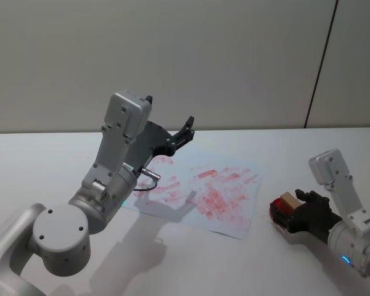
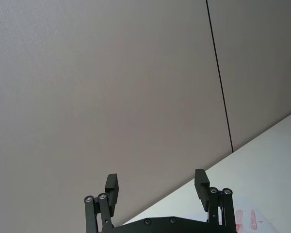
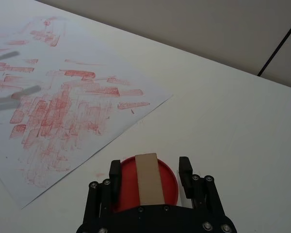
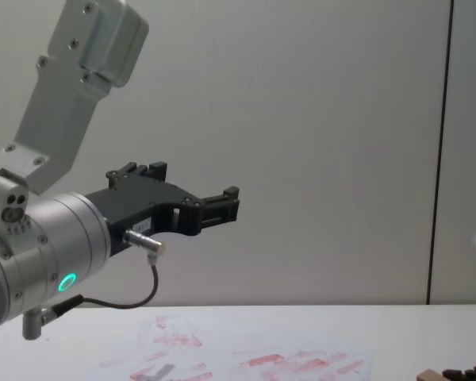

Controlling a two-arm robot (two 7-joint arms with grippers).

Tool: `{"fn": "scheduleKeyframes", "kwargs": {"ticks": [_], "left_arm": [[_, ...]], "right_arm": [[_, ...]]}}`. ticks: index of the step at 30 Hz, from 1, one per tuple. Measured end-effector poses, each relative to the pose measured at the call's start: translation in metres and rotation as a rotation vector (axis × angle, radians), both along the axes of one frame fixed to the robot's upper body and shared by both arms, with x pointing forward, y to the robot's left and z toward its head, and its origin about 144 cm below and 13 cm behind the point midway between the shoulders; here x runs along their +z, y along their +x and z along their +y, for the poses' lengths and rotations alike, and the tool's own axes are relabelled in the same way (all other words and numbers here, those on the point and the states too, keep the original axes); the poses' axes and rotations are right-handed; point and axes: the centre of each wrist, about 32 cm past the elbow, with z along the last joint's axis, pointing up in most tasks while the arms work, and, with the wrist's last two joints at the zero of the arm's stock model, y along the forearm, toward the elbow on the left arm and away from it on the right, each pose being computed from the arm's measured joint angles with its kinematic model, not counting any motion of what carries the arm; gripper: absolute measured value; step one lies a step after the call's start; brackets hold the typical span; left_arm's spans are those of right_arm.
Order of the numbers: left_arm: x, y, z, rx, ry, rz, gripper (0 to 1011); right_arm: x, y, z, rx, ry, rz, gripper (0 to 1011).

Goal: Use the one hand to pick up the stamp and affix it onto the A4 paper.

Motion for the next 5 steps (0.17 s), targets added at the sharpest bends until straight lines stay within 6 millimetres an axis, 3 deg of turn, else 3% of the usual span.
{"fn": "scheduleKeyframes", "kwargs": {"ticks": [4,5], "left_arm": [[0.0,0.0,0.0,0.0,0.0,0.0,1002],[0.0,0.0,0.0,0.0,0.0,0.0,1001]], "right_arm": [[-0.0006,0.0001,0.0,0.0,-0.002,0.001,818],[-0.0007,0.0002,0.0,0.0,-0.002,0.001,818]]}}
